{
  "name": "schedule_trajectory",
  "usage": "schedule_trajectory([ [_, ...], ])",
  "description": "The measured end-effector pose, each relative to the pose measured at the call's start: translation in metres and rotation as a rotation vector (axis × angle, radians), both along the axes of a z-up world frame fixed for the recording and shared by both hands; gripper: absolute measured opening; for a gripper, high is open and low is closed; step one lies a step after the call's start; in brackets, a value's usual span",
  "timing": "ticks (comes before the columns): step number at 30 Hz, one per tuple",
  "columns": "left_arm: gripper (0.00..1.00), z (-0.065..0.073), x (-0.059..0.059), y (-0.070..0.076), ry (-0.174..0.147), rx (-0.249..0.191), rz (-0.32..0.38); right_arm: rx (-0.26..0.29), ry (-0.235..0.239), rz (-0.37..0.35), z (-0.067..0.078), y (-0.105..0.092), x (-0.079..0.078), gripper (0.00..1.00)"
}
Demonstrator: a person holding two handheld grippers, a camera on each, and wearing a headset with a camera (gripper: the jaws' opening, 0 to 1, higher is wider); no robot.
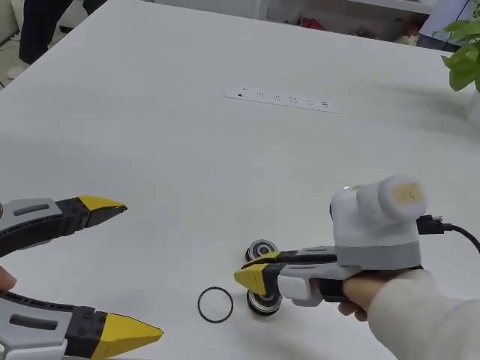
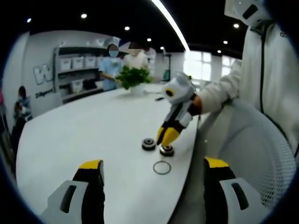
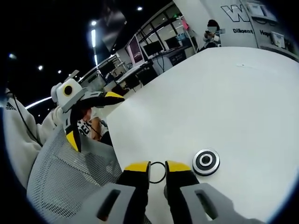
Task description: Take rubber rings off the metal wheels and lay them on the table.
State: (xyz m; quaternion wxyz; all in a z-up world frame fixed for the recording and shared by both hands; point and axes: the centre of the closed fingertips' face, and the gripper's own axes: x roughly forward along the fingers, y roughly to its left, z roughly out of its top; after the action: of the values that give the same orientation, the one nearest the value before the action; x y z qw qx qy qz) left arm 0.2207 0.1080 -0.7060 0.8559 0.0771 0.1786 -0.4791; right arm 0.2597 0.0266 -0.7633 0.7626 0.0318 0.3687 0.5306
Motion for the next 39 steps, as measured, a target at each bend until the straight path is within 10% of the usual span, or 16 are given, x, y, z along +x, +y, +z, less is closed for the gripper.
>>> schedule_trajectory([
  [39,0.86,0.03,0.021,-0.01,-0.048,0.012,-0.02,0.086,-0.136,-0.052,0.045,-0.026,0.029,0.14],
])
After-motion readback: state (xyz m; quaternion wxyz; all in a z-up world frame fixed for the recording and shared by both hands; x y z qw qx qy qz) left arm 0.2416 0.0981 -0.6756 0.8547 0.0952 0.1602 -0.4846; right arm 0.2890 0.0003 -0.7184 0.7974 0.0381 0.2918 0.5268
